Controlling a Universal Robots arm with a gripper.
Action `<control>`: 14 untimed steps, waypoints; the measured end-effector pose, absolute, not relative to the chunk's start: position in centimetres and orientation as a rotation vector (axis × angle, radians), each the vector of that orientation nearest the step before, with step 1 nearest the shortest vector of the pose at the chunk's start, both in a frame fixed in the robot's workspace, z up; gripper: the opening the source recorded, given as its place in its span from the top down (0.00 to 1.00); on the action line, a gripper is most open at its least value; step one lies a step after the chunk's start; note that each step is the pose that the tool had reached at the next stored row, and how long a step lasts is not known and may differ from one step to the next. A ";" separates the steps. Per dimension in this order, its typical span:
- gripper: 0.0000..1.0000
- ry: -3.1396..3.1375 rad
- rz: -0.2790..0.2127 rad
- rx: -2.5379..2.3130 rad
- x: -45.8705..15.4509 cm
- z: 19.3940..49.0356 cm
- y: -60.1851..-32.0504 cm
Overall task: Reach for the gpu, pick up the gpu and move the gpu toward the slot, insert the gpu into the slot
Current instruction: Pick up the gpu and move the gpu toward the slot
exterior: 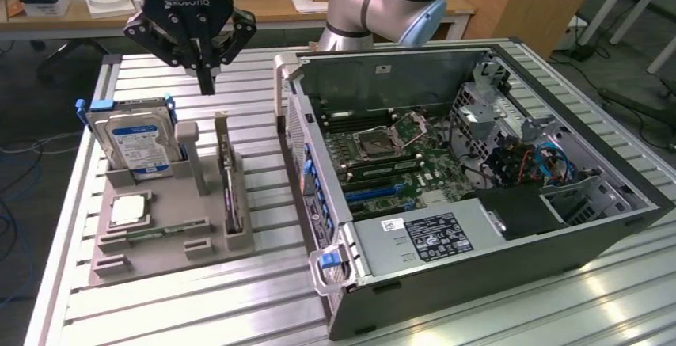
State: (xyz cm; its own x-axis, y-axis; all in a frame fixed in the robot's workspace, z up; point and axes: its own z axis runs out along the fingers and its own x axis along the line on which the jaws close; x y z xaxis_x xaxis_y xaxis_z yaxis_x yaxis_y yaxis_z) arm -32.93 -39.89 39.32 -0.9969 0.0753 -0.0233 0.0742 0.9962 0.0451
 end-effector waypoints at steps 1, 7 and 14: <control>0.90 3.114 0.069 0.117 -32.9 39.3 -39.9; 0.90 3.114 0.069 0.117 -32.9 39.3 -39.9; 0.65 3.114 0.069 0.117 -32.9 39.3 -39.9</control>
State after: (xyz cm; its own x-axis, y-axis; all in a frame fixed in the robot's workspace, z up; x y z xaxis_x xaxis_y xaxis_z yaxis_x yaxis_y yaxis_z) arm -32.93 -39.89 39.32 -0.9969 0.0753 -0.0233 0.0742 0.9962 0.0451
